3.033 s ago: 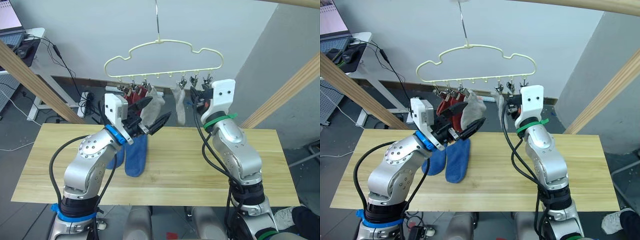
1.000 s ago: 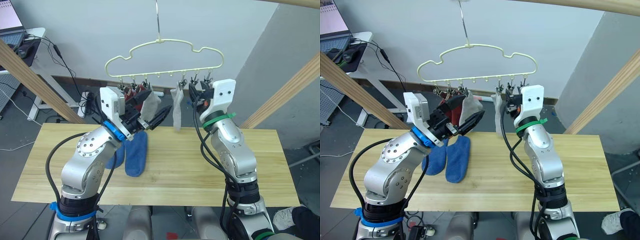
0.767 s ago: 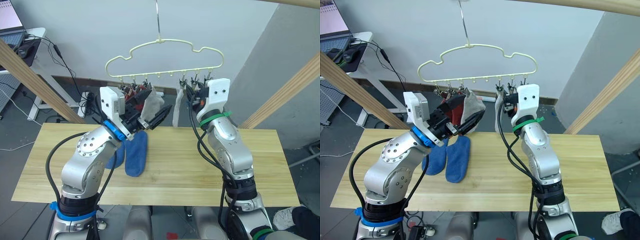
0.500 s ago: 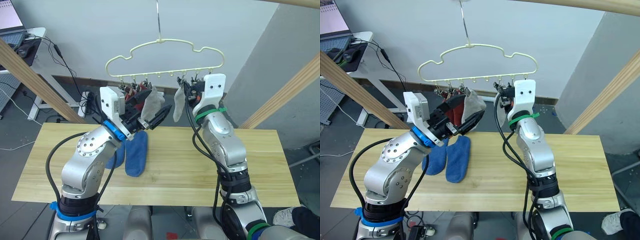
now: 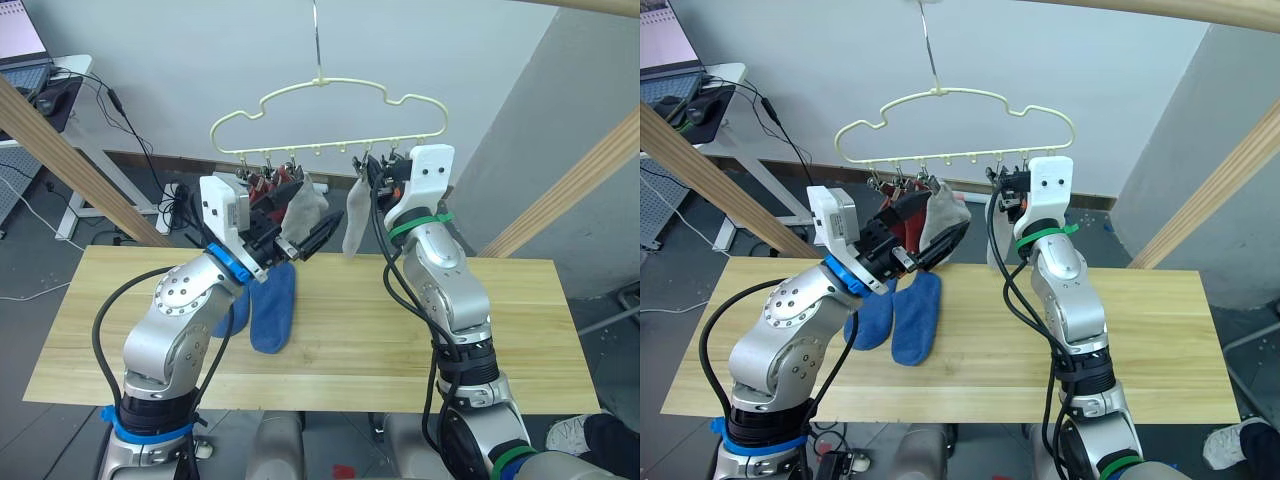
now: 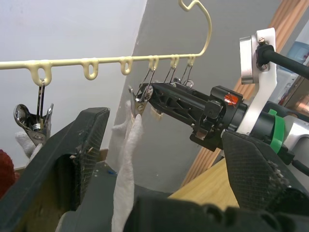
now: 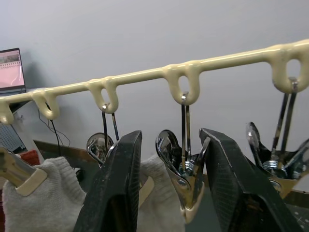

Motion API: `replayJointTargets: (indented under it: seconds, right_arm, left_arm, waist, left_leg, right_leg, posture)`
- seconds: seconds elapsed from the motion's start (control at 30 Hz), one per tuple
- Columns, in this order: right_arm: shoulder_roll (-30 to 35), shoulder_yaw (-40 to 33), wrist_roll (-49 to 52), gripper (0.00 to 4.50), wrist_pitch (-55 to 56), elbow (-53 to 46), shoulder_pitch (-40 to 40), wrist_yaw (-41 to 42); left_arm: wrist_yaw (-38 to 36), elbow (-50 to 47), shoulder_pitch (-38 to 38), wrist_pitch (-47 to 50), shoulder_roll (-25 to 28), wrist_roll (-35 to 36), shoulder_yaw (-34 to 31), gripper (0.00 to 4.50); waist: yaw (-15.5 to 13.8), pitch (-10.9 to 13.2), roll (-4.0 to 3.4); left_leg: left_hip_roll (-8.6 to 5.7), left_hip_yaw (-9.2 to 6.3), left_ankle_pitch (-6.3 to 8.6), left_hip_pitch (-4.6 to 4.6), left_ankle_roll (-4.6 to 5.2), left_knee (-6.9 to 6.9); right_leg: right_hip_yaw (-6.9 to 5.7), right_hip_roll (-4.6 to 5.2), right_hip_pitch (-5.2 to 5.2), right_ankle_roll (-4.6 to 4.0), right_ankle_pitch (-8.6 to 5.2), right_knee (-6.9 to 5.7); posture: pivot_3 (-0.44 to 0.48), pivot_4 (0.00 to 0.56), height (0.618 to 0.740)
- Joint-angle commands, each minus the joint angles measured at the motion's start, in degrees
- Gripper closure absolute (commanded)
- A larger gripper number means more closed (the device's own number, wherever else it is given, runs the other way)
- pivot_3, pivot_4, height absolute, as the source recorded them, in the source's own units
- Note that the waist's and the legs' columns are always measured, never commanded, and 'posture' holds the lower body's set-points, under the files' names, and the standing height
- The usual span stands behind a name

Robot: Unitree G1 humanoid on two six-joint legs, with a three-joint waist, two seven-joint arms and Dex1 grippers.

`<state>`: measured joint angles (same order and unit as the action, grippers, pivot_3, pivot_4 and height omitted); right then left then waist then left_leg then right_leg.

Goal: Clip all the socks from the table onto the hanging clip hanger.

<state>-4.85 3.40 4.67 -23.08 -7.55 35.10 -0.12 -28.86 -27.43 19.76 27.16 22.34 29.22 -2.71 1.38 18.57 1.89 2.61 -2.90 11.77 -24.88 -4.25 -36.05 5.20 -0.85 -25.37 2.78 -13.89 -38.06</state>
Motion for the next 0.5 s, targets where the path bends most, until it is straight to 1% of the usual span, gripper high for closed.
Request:
replayJointTargets:
  seconds: [0.03,0.3,0.4,0.5]
  right_arm:
    - [-0.4,-0.5,0.2,2.54,1.4,-1.7,1.1,-0.4]
    - [-0.5,-0.7,-0.2,2.54,1.9,-1.7,1.3,-1.0]
    - [-0.4,-0.9,-0.2,3.15,2.3,-1.5,1.6,-1.3]
    - [-0.3,-0.9,-0.1,4.03,2.4,-1.4,1.8,-1.3]
  left_arm:
    - [0.2,-3.1,0.5,-1.0,-0.2,1.4,-1.2,0.27]
    - [0.3,-3.2,0.5,-1.1,-0.2,1.5,-1.2,0.27]
    - [0.3,-3.1,0.6,-1.1,-0.1,1.5,-1.2,0.27]
    - [0.4,-3.2,0.6,-1.0,-0.1,1.6,-1.2,0.27]
  waist:
    - [0.0,0.0,0.00]
    - [0.0,0.0,0.00]
    - [0.0,0.0,0.00]
    - [0.0,0.0,0.00]
  left_leg:
    - [0.00,0.00,0.00,0.00,0.00,0.00]
    - [0.00,0.00,0.00,0.00,0.00,0.00]
    - [0.00,0.00,0.00,0.00,0.00,0.00]
    - [0.00,0.00,0.00,0.00,0.00,0.00]
  right_leg:
    - [0.00,0.00,0.00,0.00,0.00,0.00]
    - [0.00,0.00,0.00,0.00,0.00,0.00]
    - [0.00,0.00,0.00,0.00,0.00,0.00]
    - [0.00,0.00,0.00,0.00,0.00,0.00]
  posture:
    - [0.108,0.302,0.740]
    - [0.108,0.302,0.740]
    - [0.110,0.311,0.740]
    - [0.110,0.311,0.740]
